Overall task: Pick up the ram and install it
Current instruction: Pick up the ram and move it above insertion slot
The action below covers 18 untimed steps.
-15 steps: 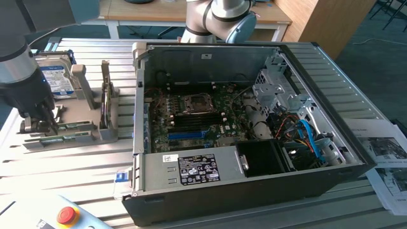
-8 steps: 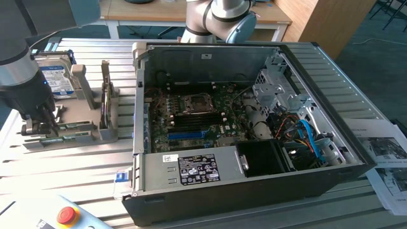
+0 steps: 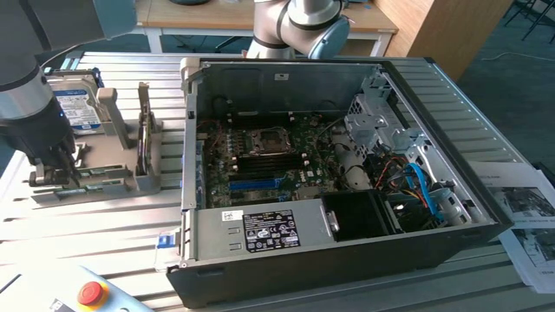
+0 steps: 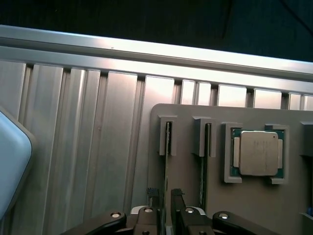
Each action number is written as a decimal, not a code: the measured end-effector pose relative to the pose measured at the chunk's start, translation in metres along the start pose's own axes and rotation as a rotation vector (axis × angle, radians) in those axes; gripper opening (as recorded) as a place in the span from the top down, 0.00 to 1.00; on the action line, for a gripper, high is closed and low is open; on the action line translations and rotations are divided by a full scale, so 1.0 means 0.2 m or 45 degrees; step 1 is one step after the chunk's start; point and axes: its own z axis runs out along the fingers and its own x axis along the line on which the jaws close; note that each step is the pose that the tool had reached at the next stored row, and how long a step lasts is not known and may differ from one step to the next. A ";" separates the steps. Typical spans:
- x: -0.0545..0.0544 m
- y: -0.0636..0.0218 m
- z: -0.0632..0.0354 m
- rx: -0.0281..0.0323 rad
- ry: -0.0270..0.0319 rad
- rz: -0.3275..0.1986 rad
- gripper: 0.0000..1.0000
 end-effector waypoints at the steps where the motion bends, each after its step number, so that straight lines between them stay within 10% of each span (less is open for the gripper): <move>1: 0.00 0.000 0.006 -0.0001 0.0000 0.000 0.76; 18: 0.00 -0.002 0.033 -0.0001 0.0001 0.000 0.76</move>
